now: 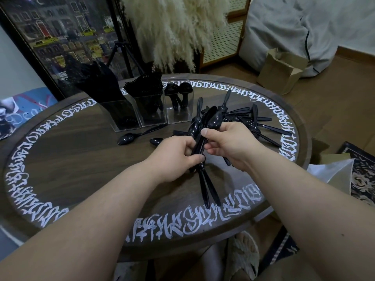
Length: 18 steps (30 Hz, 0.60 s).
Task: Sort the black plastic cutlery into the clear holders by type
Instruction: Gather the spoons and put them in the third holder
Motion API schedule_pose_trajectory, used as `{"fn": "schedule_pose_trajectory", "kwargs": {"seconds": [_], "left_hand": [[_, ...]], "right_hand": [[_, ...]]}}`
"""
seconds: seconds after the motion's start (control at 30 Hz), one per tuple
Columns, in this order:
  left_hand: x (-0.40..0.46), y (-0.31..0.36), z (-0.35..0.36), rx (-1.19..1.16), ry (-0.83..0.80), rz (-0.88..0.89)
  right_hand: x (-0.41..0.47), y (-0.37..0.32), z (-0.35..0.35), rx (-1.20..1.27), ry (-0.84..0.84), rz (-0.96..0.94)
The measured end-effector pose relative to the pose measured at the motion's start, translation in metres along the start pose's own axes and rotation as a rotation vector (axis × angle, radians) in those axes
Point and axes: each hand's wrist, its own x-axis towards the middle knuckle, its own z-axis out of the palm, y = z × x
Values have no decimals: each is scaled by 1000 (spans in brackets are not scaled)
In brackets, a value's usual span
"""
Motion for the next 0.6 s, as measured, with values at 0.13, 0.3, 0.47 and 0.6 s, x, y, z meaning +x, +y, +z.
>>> {"fn": "schedule_pose_trajectory", "kwargs": {"seconds": [0.13,0.3,0.47,0.6], "left_hand": [[-2,-3,-1,-70,27,-36],[-6,2,-5,-264,15,-106],[-5,0,-8,-178,79,-99],[-8,4,-17,-49,98,-103]], "right_hand": [[1,0,4,10,-22,18],[4,-1,11,32,-39,7],[3,-1,18,4,9,-29],[4,1,20,-127,14,-73]]}}
